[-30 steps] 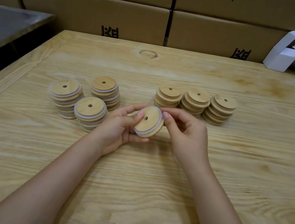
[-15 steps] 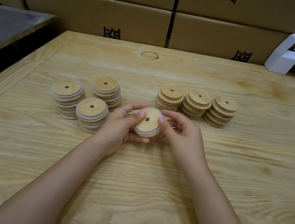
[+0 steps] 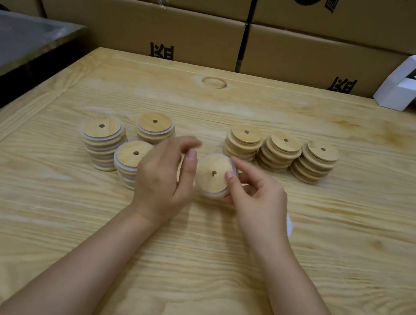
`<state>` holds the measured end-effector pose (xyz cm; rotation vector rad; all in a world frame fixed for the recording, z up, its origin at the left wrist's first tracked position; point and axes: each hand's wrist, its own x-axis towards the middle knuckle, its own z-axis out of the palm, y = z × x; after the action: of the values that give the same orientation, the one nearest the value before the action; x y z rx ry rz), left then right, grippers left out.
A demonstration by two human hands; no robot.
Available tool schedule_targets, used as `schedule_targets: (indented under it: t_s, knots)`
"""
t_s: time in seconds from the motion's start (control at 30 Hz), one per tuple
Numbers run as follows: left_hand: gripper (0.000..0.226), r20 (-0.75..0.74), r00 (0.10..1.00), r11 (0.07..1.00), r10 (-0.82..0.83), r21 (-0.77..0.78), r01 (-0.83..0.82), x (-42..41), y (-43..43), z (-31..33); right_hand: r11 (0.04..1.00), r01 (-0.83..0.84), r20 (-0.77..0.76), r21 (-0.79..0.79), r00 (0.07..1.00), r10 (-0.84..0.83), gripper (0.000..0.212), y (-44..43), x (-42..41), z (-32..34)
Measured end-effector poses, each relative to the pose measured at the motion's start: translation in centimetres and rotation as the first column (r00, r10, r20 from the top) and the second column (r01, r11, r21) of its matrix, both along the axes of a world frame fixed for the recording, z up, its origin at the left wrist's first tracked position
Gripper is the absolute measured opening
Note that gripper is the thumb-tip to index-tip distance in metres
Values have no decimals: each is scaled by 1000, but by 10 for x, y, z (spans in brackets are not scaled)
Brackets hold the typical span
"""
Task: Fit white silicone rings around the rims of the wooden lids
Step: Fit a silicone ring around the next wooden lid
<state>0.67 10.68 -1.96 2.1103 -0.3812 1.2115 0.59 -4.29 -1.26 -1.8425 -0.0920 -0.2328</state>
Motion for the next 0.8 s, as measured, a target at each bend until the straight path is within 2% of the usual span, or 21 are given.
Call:
schedule_targets:
  t_s: [0.1,0.17,0.3,0.4,0.5,0.67,0.8]
  knots:
    - [24,-56,996,988,-66,138,73,-4,-4,-2,996,7,-67,-90,998,-13,25,10,3,-3]
    - [24,-73,992,978,-101,175,112,-6,-4,-2,996,15,-119,-89,993,-25,25,15,8,-3]
    - [25,-119,984,976,-131,158,149,-6,-2,0,1000,19,-235,2,972,-18,21,28,28,6]
    - [25,-160,978,974,-133,160,158,-8,-1,0,1000,-20,-308,22,951,26,26,38,43,13]
    - [23,-200,969,974,-146,142,176,-9,-1,0,1000,-26,-358,17,933,30,17,44,52,12]
    - [22,-255,956,976,-142,124,178,-8,-1,0,1000,-8,-423,9,906,11,41,50,55,10]
    - [23,-279,954,980,-113,125,152,-6,-1,0,998,-60,-414,-6,909,52,22,53,54,10]
